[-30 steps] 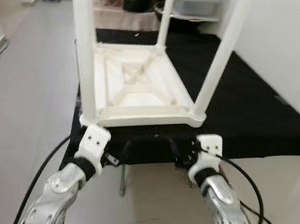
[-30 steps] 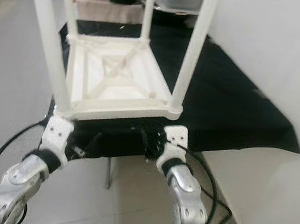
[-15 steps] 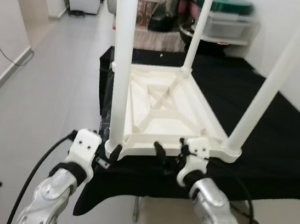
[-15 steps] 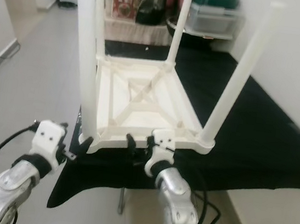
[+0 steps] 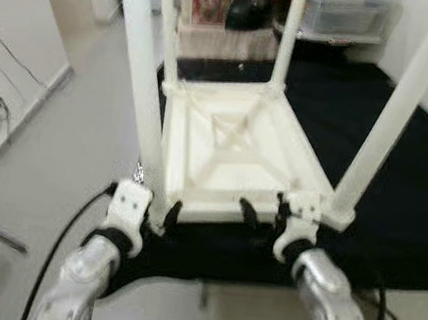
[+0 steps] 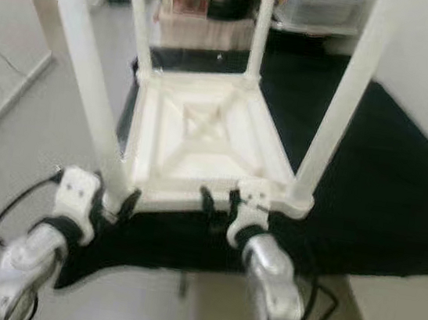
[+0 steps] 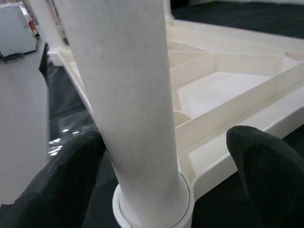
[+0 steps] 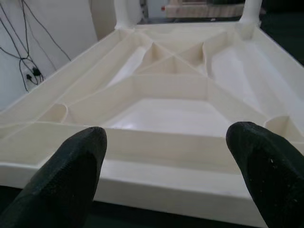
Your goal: Building children table
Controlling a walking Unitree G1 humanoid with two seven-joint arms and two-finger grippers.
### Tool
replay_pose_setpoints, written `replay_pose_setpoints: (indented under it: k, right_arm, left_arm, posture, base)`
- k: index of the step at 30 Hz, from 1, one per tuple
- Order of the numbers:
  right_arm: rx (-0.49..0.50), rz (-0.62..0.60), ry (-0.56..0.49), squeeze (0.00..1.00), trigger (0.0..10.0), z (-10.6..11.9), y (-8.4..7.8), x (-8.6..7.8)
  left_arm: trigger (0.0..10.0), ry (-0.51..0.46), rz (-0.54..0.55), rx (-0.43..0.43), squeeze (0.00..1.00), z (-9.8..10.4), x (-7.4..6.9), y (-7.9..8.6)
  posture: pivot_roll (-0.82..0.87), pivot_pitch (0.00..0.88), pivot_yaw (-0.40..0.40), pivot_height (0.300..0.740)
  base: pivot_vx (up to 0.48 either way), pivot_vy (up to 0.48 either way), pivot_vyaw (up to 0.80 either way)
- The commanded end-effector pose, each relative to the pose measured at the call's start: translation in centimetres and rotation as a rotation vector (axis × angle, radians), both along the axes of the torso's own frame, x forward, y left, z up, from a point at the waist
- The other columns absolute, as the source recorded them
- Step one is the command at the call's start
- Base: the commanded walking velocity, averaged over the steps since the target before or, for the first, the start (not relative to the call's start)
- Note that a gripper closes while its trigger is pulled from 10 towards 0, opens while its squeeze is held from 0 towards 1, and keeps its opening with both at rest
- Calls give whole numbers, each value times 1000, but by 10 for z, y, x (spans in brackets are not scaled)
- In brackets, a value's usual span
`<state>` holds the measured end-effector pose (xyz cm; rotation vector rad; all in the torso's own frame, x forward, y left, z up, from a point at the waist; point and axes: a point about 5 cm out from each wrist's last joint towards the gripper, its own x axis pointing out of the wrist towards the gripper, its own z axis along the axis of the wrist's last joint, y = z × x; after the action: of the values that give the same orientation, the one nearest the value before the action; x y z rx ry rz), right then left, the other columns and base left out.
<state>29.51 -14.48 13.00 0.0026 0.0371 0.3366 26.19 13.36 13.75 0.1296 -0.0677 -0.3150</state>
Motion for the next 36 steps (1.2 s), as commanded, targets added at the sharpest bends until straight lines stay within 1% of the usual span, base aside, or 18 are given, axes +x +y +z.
replay_pose_setpoints:
  k: [1, 5, 6, 9, 13, 15, 16, 21, 23, 25, 27, 28, 30, 31, 32, 34, 35, 36]
  right_arm:
    - [20, 24, 6, 0, 10000, -2, 4, -2]
    - [20, 39, 6, 0, 10000, -3, 5, -2]
    - [7, 74, -3, 0, 10000, -2, 8, -3]
    - [-8, 103, -9, 0, 10000, -2, 11, -4]
    - [-11, 111, -8, 0, 10000, -2, 11, -5]
    - [-11, 113, -7, 0, 10000, -2, 11, -5]
    - [-11, 125, -1, 0, 10000, -3, 11, -5]
    - [-10, 145, 6, 0, 10000, -4, 12, -5]
    - [-8, 156, 8, 0, 10000, -4, 12, -5]
    - [-5, 157, 10, 0, 10000, -4, 12, -5]
    - [-3, 157, 10, 0, 10000, -4, 12, -5]
    - [-3, 156, 9, 0, 10000, -4, 12, -5]
    - [-3, 156, 9, 0, 10000, -4, 12, -5]
    - [-2, 154, 7, 0, 10000, -3, 11, -5]
    - [-2, 154, 7, 0, 10000, -3, 11, -5]
    - [-4, 152, 4, 0, 10000, -2, 12, -5]
    - [-4, 152, 4, 0, 10000, -2, 12, -5]
    - [-5, 151, 2, 0, 10000, -2, 12, -5]
  left_arm:
    - [10000, -5, -8, 22, 0, 0, -2, -4]
    - [10000, -12, 25, 27, 0, 0, -2, -2]
    - [10000, -16, 72, 37, 0, 0, -1, 2]
    - [10000, -20, 118, 50, 0, 0, -1, 6]
    - [10000, -17, 148, 44, 0, -1, -3, 10]
    - [10000, -3, 116, 36, 0, -2, -6, 7]
    - [10000, 10, 13, 39, 0, -2, -18, -3]
    - [10000, 31, -36, 55, 0, 0, -30, -6]
    - [10000, 62, -106, 61, 0, 1, -39, -12]
    - [10000, 61, -125, 67, 0, 2, -40, -14]
    - [10000, 54, -127, 68, 0, 2, -38, -15]
    - [10000, 41, -113, 64, 0, 4, -33, -14]
    - [10000, 41, -113, 64, 0, 4, -33, -14]
    - [10000, 15, -74, 60, 0, 7, -22, -12]
    - [10000, 15, -74, 60, 0, 7, -22, -12]
    - [10000, -28, 21, 26, 0, 13, 5, -3]
    - [10000, -28, 21, 26, 0, 13, 5, -3]
    - [10000, -39, 58, 3, 0, 15, 17, 2]
  posture:
    - [-43, 33, 4, 740]
    - [-44, 27, 5, 740]
    - [-46, 24, 7, 740]
    - [-46, 22, 6, 740]
    - [-46, 21, 5, 740]
    - [-44, 20, 4, 740]
    - [-43, 20, 3, 740]
    - [-41, 22, 3, 740]
    - [-35, 32, 3, 740]
    - [-36, 32, 2, 740]
    - [-37, 32, 3, 740]
    - [-37, 32, 3, 740]
    - [-37, 32, 3, 740]
    - [-42, 33, 2, 740]
    - [-42, 33, 2, 740]
    - [-56, 32, -4, 740]
    - [-56, 32, -4, 740]
    - [-59, 32, -3, 740]
  base:
    - [0, 0, 0]
    - [0, 0, 0]
    - [0, 0, 0]
    - [0, 0, 0]
    - [0, 0, 0]
    - [0, 0, 0]
    - [0, 0, 0]
    - [0, 0, 0]
    - [0, 0, 0]
    - [0, 0, 0]
    - [0, 0, 0]
    - [0, 0, 0]
    - [0, 0, 0]
    - [0, 0, 0]
    - [0, 0, 0]
    - [0, 0, 0]
    - [0, 0, 0]
    - [0, 0, 0]
